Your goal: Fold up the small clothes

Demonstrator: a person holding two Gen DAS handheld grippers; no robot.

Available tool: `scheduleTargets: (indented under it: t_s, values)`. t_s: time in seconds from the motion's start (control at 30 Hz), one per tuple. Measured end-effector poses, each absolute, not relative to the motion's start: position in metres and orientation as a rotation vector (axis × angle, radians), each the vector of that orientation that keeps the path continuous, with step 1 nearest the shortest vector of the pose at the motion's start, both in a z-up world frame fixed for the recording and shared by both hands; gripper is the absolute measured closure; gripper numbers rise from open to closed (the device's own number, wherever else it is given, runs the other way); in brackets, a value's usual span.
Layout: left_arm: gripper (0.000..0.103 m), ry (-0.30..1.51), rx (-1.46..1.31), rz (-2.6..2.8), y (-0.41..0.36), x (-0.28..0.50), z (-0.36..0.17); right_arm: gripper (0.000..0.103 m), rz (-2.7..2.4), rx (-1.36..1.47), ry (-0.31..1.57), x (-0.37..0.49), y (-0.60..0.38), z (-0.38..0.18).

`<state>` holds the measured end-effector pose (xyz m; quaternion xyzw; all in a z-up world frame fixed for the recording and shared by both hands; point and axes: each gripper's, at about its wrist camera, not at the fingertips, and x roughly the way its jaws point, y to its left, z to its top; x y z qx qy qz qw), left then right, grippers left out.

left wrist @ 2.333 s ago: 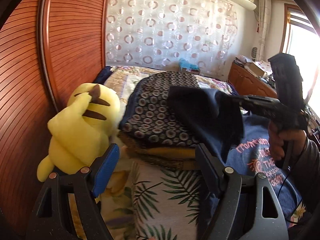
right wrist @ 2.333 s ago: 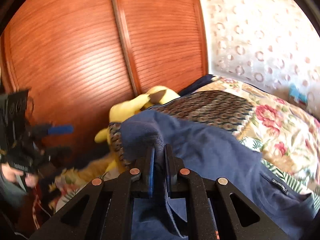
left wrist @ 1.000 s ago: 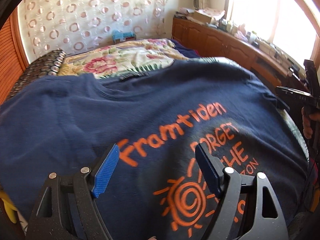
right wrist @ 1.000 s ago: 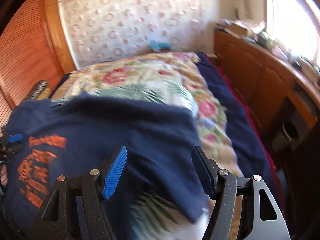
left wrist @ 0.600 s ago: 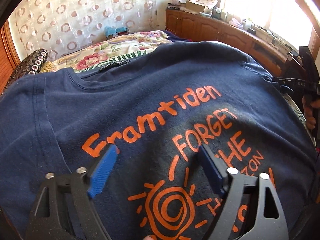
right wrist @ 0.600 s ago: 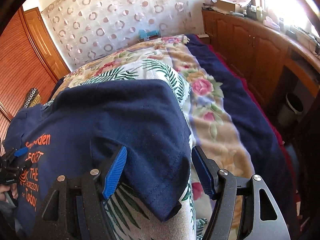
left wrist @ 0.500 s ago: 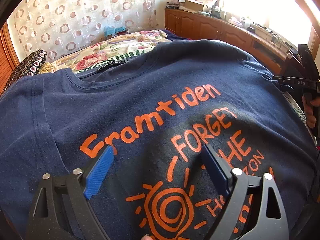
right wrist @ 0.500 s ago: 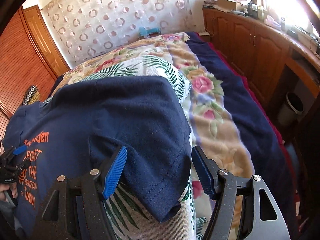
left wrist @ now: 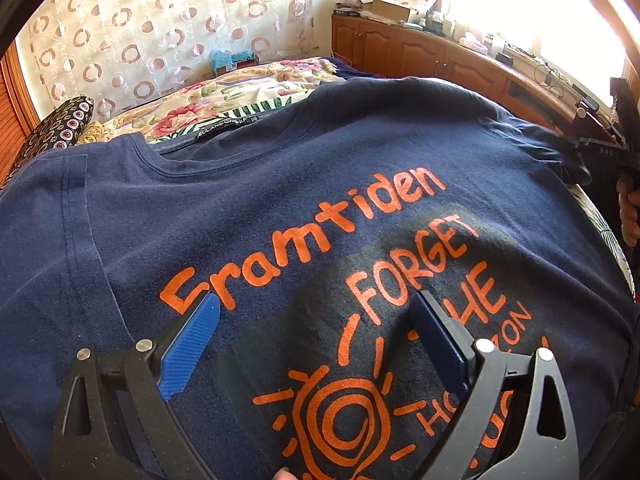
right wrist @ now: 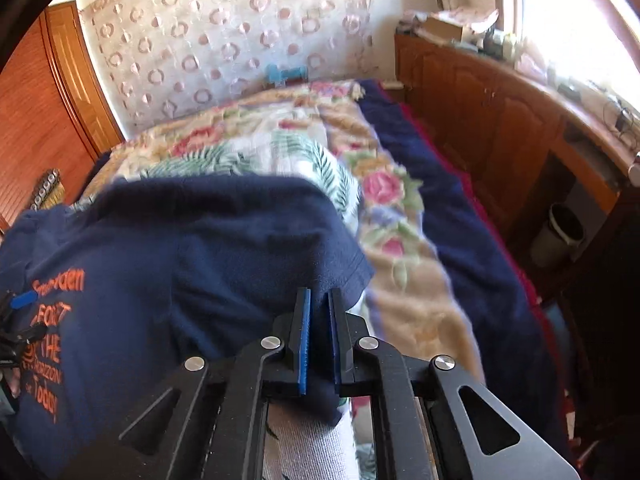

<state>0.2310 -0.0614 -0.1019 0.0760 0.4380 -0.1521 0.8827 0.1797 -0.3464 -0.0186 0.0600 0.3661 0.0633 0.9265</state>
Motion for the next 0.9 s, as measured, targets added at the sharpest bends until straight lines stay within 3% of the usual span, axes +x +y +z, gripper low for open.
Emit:
scheduleTargets:
  t_s: [0.37,0.53,0.67,0.77,0.9]
  values:
    - [0.007,0.911,0.158,-0.315,-0.061,0.231,-0.102,0.098,0.309,0.083,0.595,0.169,-0.3,0.025]
    - [0.007,0.911,0.158,-0.311,-0.06,0.23,-0.102,0.098,0.473,0.034,0.64,0.165,-0.247,0.013]
    - [0.007,0.895,0.146,-0.315,-0.058,0.227,-0.099,0.088,0.476,-0.023,0.706,0.168,-0.233,-0.01]
    - [0.007,0.876,0.13,-0.313,-0.055,0.224,-0.092,0.062,0.454,-0.005,0.715,0.165,-0.249,-0.018]
    - [0.007,0.877,0.064,-0.345,-0.052,0.222,-0.083,0.058,0.382,0.031,0.697,0.154,-0.279,-0.013]
